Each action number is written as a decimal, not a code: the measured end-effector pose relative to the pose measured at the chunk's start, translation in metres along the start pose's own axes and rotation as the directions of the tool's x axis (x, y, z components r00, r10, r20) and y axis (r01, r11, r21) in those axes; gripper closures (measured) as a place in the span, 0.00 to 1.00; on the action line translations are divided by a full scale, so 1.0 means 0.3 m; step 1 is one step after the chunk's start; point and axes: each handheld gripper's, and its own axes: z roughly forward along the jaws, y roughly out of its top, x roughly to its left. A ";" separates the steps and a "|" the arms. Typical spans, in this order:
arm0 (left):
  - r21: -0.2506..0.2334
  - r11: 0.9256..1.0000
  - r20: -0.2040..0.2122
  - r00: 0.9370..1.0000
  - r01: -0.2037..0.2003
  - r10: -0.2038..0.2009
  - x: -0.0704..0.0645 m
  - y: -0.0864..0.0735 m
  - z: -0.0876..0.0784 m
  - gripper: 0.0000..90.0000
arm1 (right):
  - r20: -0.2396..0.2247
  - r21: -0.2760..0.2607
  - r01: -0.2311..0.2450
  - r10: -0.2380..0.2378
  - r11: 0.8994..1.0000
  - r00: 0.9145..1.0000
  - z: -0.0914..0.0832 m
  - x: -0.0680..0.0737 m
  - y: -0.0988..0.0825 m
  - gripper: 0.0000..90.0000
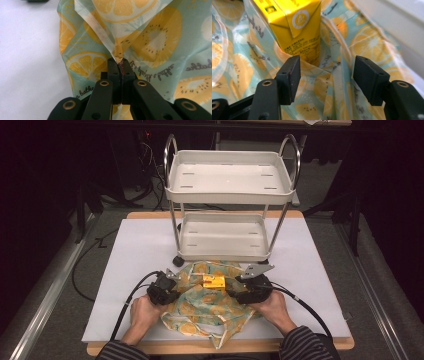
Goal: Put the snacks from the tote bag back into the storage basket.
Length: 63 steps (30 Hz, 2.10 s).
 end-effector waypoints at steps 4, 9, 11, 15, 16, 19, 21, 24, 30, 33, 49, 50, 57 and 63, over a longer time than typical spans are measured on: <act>-0.004 1.000 0.005 1.000 0.002 -0.002 0.000 0.000 0.000 0.99 | -0.002 0.064 0.024 -0.023 0.998 1.000 0.044 0.003 -0.011 0.44; -0.015 1.000 0.012 1.000 0.010 -0.010 0.001 0.000 -0.006 0.95 | 0.017 0.144 0.038 -0.040 0.989 0.999 0.092 0.000 -0.036 0.43; -0.022 1.000 0.019 1.000 0.010 -0.010 0.001 0.000 -0.013 0.92 | 0.030 0.167 0.045 -0.050 0.985 0.998 0.105 0.005 -0.044 0.43; -0.077 0.997 0.043 0.999 0.031 -0.028 0.000 0.000 -0.039 0.81 | 0.034 0.165 0.038 -0.044 0.986 0.998 0.105 0.005 -0.048 0.43; -0.095 0.995 0.050 0.998 0.039 -0.034 0.000 0.000 -0.051 0.77 | 0.029 0.164 0.041 -0.046 0.986 0.999 0.105 0.003 -0.048 0.43; -0.159 0.986 0.057 0.997 0.052 -0.043 -0.003 0.004 -0.096 0.67 | 0.032 0.161 0.033 -0.039 0.986 0.999 0.105 0.004 -0.050 0.43; -0.208 0.976 0.066 0.997 0.057 -0.044 -0.006 0.005 -0.128 0.62 | 0.031 0.163 0.024 -0.029 0.986 0.999 0.105 0.005 -0.050 0.43; -0.227 0.973 0.063 0.997 0.046 -0.032 -0.016 0.007 -0.157 0.57 | 0.030 0.163 0.024 -0.029 0.986 0.999 0.105 0.005 -0.050 0.43; -0.281 0.959 0.089 0.996 0.030 -0.005 -0.044 0.027 -0.204 0.53 | 0.030 0.164 0.021 -0.026 0.986 0.999 0.105 0.005 -0.049 0.43; -0.305 0.952 0.098 0.995 0.011 0.020 -0.064 0.043 -0.231 0.51 | 0.030 0.165 0.020 -0.026 0.986 0.999 0.105 0.005 -0.049 0.43; -0.357 0.934 0.066 0.996 -0.030 0.057 -0.104 0.086 -0.326 0.47 | 0.029 0.166 0.020 -0.026 0.986 0.999 0.105 0.005 -0.049 0.44; -0.354 0.935 0.058 0.997 -0.035 0.059 -0.105 0.085 -0.329 0.47 | 0.028 0.166 0.020 -0.025 0.986 0.999 0.105 0.005 -0.049 0.44; -0.345 0.936 0.074 0.992 -0.071 0.103 -0.150 0.106 -0.305 0.48 | 0.029 0.167 0.019 -0.024 0.986 0.999 0.105 0.006 -0.048 0.44; -0.318 0.943 0.092 0.987 -0.099 0.134 -0.186 0.153 -0.219 0.47 | 0.027 0.164 0.025 -0.030 0.986 0.999 0.105 0.005 -0.049 0.44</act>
